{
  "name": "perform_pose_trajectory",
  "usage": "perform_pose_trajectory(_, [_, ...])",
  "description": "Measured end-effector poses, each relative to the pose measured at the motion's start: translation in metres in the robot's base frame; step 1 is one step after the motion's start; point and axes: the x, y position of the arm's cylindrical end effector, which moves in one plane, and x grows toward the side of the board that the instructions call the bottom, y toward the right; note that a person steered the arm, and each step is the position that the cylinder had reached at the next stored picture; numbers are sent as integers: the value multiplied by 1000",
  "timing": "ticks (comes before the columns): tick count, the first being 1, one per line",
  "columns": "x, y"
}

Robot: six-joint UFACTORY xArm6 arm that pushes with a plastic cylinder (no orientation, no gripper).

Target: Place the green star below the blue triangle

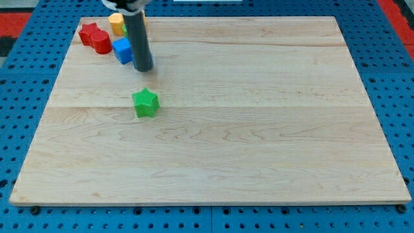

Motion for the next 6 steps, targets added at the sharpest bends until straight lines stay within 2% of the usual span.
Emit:
perform_pose_trajectory(1, [-17,-21])
perform_pose_trajectory(2, [0,-2])
perform_pose_trajectory(3, [18,70])
perform_pose_trajectory(4, [78,95])
perform_pose_trajectory(5, [142,88])
perform_pose_trajectory(6, [133,37])
